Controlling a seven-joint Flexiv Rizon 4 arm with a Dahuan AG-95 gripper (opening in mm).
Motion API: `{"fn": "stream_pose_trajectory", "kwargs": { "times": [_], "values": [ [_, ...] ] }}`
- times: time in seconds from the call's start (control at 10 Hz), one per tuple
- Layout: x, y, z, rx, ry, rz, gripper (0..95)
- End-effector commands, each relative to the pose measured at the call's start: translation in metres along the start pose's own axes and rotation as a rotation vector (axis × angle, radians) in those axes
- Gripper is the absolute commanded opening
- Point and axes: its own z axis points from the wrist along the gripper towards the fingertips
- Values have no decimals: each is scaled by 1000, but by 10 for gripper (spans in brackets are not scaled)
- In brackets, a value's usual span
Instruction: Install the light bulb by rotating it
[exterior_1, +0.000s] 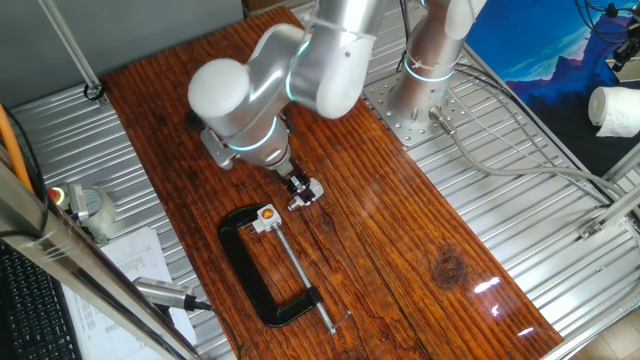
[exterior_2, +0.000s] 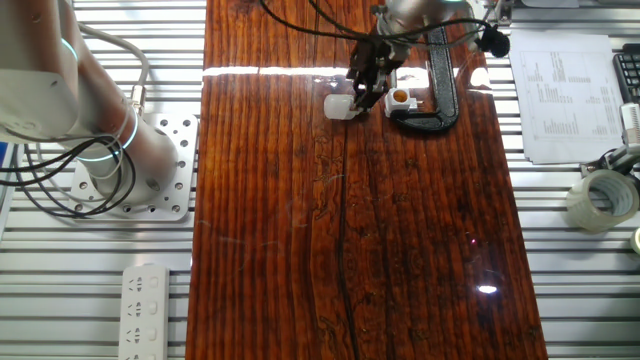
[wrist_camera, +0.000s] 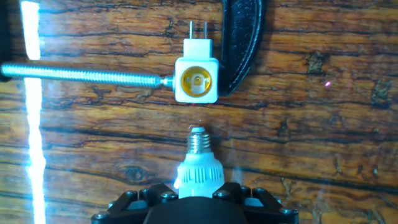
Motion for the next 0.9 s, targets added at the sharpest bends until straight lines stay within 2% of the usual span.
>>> {"fn": "stream_pose_trajectory", "kwargs": {
  "times": [0.1, 0.3, 0.6, 0.9],
  "values": [
    [7, -9, 9, -27, -83, -43, 570],
    [7, -8, 9, -27, -102, -58, 570],
    [6, -4, 18, -26, -121, -61, 570],
    [4, 0, 26, -23, -121, -59, 570]
  ]
}}
